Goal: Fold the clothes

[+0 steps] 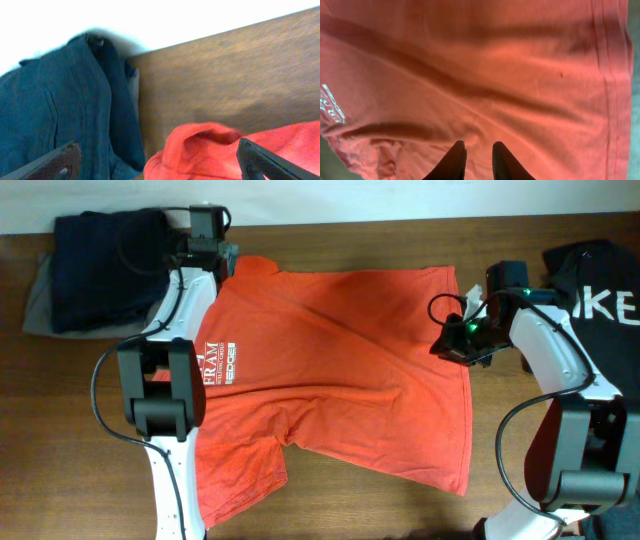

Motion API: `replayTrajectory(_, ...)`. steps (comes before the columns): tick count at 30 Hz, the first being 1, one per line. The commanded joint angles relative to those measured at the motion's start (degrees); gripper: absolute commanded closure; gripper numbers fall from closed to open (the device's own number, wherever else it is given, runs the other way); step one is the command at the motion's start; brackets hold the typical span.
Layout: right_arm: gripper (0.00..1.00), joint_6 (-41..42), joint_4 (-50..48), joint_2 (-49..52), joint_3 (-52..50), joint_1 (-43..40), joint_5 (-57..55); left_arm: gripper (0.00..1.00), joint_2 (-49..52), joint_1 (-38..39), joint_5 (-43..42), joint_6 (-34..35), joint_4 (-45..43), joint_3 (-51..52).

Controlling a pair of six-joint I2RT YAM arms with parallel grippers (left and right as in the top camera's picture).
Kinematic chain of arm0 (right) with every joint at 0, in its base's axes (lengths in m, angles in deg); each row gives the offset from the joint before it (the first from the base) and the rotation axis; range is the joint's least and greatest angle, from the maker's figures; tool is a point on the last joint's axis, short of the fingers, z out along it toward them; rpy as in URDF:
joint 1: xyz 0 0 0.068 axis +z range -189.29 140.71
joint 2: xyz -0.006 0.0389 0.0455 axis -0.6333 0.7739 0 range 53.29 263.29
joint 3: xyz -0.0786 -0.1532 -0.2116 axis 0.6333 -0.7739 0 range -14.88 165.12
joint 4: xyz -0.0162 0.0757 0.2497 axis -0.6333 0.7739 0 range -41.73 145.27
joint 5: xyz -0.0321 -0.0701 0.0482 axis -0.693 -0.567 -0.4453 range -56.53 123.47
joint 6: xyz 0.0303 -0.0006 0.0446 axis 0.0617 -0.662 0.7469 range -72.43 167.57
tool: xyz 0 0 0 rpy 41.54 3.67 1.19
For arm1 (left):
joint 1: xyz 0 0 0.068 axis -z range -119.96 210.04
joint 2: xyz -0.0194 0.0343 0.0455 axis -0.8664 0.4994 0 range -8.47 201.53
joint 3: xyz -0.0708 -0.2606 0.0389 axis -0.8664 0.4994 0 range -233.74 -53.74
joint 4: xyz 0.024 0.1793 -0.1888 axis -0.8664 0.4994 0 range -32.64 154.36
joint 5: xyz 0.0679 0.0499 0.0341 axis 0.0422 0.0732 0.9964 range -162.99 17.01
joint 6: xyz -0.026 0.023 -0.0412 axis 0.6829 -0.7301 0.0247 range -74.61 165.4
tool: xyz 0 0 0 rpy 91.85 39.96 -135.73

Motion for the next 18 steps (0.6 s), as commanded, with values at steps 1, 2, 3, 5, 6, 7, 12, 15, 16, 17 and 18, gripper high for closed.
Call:
replayTrajectory(1,0.76,-0.20,-1.77,0.42,0.92,0.39,0.09,0.01,0.44,0.39,-2.69,0.74,1.86,-5.51)
replayTrajectory(2,0.76,-0.20,-2.14,0.42,0.92,0.39,0.07,0.01,0.44,0.39,-5.42,0.66,3.26,-6.62)
replayTrajectory(3,0.76,-0.20,-2.34,0.42,0.92,0.39,0.07,0.02,0.44,0.33,-9.55,0.00,4.76,-7.45)
replayTrajectory(5,0.76,-0.22,-2.54,0.42,0.92,0.39,0.07,0.08,0.44,-0.07,-18.25,-2.78,6.84,-8.00)
replayTrajectory(6,0.76,-0.22,-2.51,0.42,0.92,0.39,0.07,0.11,0.46,-0.31,-21.88,-3.65,7.74,-8.00)
replayTrajectory(7,0.76,-0.22,-2.47,0.42,0.92,0.39,0.09,0.17,0.61,-0.44,-23.15,-3.65,8.26,-8.00)
replayTrajectory(12,0.76,-0.22,-1.88,0.42,0.92,0.39,0.09,0.30,2.21,-0.63,-23.39,-6.03,9.62,-8.00)
replayTrajectory(15,0.76,-0.24,-1.42,0.42,0.92,0.42,0.09,0.30,3.63,-0.76,-23.39,-7.06,9.68,-8.00)
replayTrajectory(16,0.76,-0.22,-1.22,0.42,0.90,0.42,0.09,0.30,4.02,-0.81,-23.39,-7.06,9.57,-8.00)
replayTrajectory(17,0.76,-0.24,-0.96,0.42,0.90,0.42,0.09,0.30,4.35,-0.94,-23.39,-7.06,9.53,-8.00)
replayTrajectory(18,0.76,-0.24,-0.74,0.42,0.90,0.42,0.09,0.30,4.85,-1.03,-23.39,-7.06,9.38,-8.00)
